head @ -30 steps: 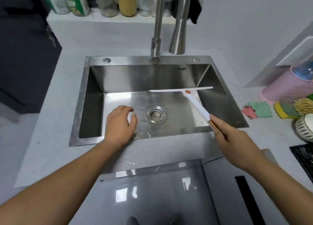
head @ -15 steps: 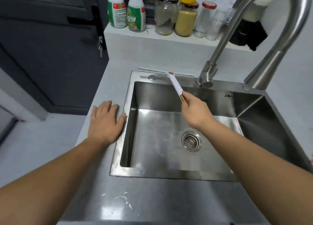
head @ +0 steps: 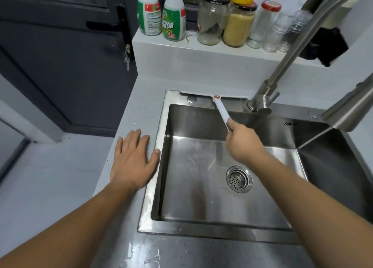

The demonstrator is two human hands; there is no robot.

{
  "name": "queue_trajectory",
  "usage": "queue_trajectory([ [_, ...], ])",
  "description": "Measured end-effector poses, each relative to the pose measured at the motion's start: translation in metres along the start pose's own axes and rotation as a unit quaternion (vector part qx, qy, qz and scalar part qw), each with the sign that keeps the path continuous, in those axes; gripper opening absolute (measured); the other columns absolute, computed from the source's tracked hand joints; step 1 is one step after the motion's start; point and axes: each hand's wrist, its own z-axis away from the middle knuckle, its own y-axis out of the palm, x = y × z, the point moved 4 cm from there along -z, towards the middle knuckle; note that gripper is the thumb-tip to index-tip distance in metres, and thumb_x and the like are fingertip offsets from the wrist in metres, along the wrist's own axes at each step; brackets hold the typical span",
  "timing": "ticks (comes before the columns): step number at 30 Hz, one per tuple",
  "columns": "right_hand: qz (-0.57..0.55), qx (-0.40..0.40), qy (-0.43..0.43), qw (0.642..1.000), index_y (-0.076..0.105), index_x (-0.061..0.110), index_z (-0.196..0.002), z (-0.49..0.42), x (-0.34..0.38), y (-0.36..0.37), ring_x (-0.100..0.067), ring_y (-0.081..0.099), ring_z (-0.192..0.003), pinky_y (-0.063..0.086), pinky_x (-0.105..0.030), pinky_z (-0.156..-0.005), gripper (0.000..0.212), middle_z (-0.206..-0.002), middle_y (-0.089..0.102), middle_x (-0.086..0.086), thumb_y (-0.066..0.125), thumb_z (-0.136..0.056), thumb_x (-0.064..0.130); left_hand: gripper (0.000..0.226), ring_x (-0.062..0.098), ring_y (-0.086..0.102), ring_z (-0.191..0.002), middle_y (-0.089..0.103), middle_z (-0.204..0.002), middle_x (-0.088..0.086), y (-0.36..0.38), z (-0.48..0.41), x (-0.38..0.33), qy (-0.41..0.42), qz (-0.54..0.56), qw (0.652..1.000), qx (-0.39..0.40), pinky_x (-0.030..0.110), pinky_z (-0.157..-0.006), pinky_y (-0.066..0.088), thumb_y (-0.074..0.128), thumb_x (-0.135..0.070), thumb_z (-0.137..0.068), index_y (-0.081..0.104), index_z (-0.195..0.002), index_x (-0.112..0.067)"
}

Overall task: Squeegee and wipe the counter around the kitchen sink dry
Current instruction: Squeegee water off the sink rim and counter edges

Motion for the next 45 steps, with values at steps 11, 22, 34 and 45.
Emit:
queue_trajectory([
  [11, -0.034, -0.016, -0.036, 0.999, 0.053, 0.030, -0.131, 0.068, 0.002, -0.037, -0.037, 0.061, -0.076, 0.051, -0.040, -0.068, 0.036, -0.089, 0.070, -0.013, 0.039, -0.099, 0.019, 0.065, 0.021, 0.014, -0.154, 0.027, -0.164, 0.006, -0.003, 0.000, -0.002, -0.014, -0.002, 1.000, -0.003, 0.045, -0.126, 0.003, 0.024, -0.060, -0.096, 0.042, -0.145, -0.022],
  [22, 0.000, 0.026, -0.011, 1.000, 0.048, 0.023, -0.130, -0.024, 0.052, 0.009, -0.031, 0.057, -0.074, 0.046, -0.037, -0.062, 0.038, -0.087, 0.059, -0.010, 0.039, -0.095, 0.014, 0.063, 0.021, 0.010, -0.155, 0.023, -0.166, 0.006, -0.003, -0.001, -0.001, -0.010, 0.006, 1.000, 0.011, 0.045, -0.126, 0.000, 0.024, -0.057, -0.098, 0.039, -0.148, -0.022],
  [34, -0.019, -0.004, -0.003, 1.000, 0.047, 0.038, -0.144, 0.060, 0.061, -0.032, -0.030, 0.065, -0.095, 0.045, -0.031, -0.075, 0.047, -0.113, 0.073, -0.006, 0.045, -0.099, 0.025, 0.055, 0.024, 0.035, -0.143, 0.041, -0.152, 0.006, -0.023, -0.034, 0.021, 0.012, 0.029, 1.000, 0.002, 0.051, -0.120, 0.014, 0.029, -0.051, -0.097, 0.050, -0.137, -0.020],
  [45, -0.031, 0.046, -0.052, 0.997, 0.041, 0.029, -0.148, -0.013, 0.147, 0.040, -0.034, 0.062, -0.083, 0.053, -0.042, -0.077, 0.047, -0.108, 0.068, -0.015, 0.037, -0.101, 0.022, 0.063, 0.036, 0.032, -0.146, 0.026, -0.162, 0.016, -0.007, -0.053, 0.060, -0.061, 0.087, 0.993, 0.051, 0.050, -0.114, 0.037, 0.032, -0.055, -0.101, 0.027, -0.152, -0.020],
])
